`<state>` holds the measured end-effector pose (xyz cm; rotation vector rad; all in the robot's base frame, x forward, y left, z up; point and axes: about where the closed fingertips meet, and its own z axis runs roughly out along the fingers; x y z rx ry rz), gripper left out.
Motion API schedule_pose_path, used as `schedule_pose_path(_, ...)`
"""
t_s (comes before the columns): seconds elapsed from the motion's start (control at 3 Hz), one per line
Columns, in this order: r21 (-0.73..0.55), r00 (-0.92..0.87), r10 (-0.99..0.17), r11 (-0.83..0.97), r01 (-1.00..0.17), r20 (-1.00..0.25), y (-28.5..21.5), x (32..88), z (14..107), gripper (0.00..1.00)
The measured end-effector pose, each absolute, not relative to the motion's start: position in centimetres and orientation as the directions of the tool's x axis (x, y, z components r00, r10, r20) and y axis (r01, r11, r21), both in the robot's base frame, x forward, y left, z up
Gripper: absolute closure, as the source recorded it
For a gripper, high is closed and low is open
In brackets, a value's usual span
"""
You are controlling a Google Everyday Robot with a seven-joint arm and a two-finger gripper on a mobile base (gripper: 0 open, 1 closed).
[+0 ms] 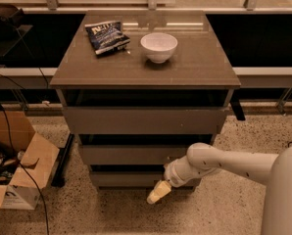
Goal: Open bottom drawer
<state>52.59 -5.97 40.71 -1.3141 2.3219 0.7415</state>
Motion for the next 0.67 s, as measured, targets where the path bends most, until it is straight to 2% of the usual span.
schedule_pose_path(0.67, 0.233, -0.534, -0.652, 0.494, -0.838, -0.538, -6.3, 53.6, 36.2, 0.0)
